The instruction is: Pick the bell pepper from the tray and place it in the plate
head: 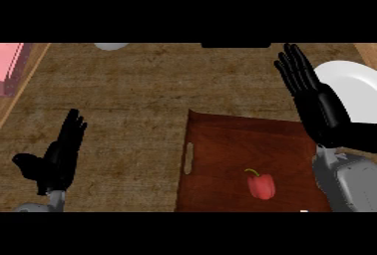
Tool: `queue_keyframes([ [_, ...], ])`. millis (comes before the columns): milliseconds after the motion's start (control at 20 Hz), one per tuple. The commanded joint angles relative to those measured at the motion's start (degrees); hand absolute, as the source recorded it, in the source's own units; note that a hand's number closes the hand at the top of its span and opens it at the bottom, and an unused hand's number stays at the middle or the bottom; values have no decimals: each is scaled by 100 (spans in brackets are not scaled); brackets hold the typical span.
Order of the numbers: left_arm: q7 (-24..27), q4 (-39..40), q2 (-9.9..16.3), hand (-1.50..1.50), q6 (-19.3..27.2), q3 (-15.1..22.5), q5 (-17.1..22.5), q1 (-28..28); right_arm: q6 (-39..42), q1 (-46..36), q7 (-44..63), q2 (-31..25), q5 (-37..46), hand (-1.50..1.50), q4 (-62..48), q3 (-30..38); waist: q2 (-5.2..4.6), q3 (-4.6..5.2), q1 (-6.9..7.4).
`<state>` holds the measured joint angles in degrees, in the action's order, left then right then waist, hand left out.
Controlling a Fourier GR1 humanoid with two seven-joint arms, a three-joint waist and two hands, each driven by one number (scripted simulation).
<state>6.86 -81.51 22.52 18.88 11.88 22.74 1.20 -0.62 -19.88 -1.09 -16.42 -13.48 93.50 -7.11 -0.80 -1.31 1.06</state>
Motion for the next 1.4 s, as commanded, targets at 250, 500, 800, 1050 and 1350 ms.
queue_keyframes([
  [250, -1220, 406, -46, 0, -213, 572, -89, -81, 845, -475, -366, -1234, 10, 150, 329, 853, 72, 129, -159],
  [500, -1406, 183, -360, 0, -206, 734, -5, 156, -980, 1049, -1567, -900, 1698, -150, 24, 1176, 72, 115, -285],
  [800, -1339, 275, -382, 0, -662, 543, -125, -23, -128, 1921, -2870, -766, 1367, -150, 129, 1368, 83, 130, -121],
  [1050, -1545, -185, -403, 0, -419, 642, -231, -280, 244, 2464, -1825, -1658, 1841, -150, 1107, 1419, 109, 135, -148],
  [1350, -1498, 135, -559, 0, -460, 606, -238, -58, 774, 2908, -869, -2407, 3060, -150, 1763, 639, 94, 144, -173],
])
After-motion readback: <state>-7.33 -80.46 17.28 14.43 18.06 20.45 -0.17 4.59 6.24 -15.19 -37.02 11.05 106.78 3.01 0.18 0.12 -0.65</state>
